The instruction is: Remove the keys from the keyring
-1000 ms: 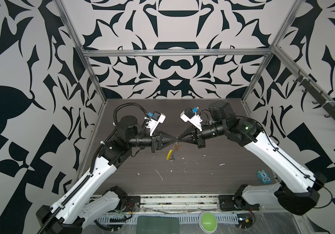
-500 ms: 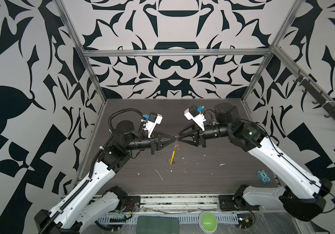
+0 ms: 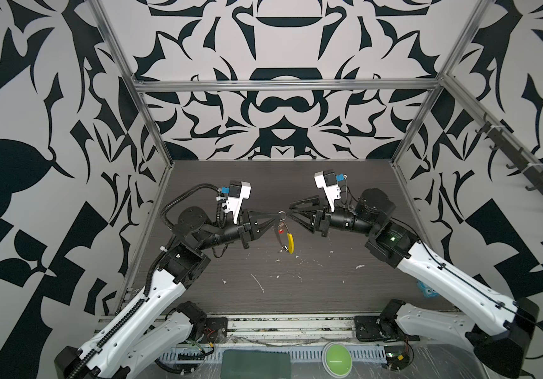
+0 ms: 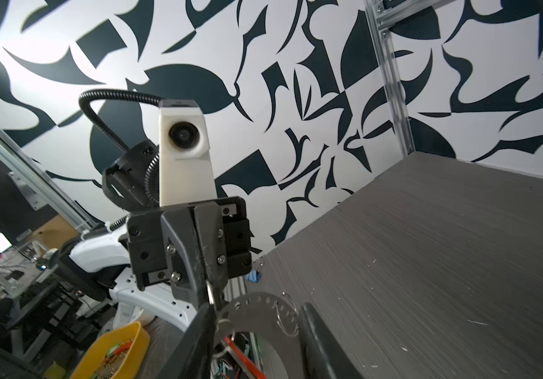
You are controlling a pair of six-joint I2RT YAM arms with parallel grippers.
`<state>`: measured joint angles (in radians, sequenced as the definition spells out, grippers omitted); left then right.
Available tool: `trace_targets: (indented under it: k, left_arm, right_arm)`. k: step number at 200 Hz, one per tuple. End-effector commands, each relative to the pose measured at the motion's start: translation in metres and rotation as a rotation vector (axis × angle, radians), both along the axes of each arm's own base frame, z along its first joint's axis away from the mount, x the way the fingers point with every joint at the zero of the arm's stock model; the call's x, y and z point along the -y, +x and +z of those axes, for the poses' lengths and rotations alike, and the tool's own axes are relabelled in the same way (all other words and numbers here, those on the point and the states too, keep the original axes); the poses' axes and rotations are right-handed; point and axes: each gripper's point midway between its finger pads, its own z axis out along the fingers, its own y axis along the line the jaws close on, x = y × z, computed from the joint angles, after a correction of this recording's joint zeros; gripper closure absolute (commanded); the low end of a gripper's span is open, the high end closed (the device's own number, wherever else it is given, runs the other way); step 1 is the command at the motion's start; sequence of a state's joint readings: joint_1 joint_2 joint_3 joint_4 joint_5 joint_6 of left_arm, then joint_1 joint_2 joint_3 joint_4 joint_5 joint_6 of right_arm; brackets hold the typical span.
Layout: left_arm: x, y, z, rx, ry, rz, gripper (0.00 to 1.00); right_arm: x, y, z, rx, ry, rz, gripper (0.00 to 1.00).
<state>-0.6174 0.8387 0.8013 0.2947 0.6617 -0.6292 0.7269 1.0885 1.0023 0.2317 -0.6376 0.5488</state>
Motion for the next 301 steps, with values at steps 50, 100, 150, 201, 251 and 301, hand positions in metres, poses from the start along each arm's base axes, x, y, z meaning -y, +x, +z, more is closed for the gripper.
trace_targets:
  k: [50, 100, 150, 201, 251, 301]
  left_arm:
    - [-0.007, -0.001, 0.017, 0.06, -0.078, 0.037, 1.0]
    - [-0.008, 0.0, 0.017, 0.064, -0.084, 0.05, 1.0]
    - [-0.01, 0.0, 0.019, 0.071, -0.09, 0.057, 1.0]
    - [-0.01, 0.0, 0.019, 0.072, -0.089, 0.06, 1.0]
    - [-0.009, 0.0, 0.019, 0.074, -0.088, 0.053, 1.0]
    - [-0.008, -0.007, 0.02, 0.079, -0.093, 0.014, 0.94]
  right_arm:
    - [0.0, -0.014, 0.048, 0.041, 0.227, 0.093, 0.57]
    - [-0.006, -0.019, 0.045, 0.026, 0.219, 0.137, 0.63]
    - [-0.009, -0.014, 0.035, 0.006, 0.179, 0.113, 0.64]
    - [-0.01, -0.018, 0.033, 0.007, 0.167, 0.133, 0.71]
    - [-0.012, -0.021, 0.036, 0.006, 0.179, 0.158, 0.77]
    - [-0.015, -0.025, 0.036, 0.005, 0.178, 0.199, 1.0]
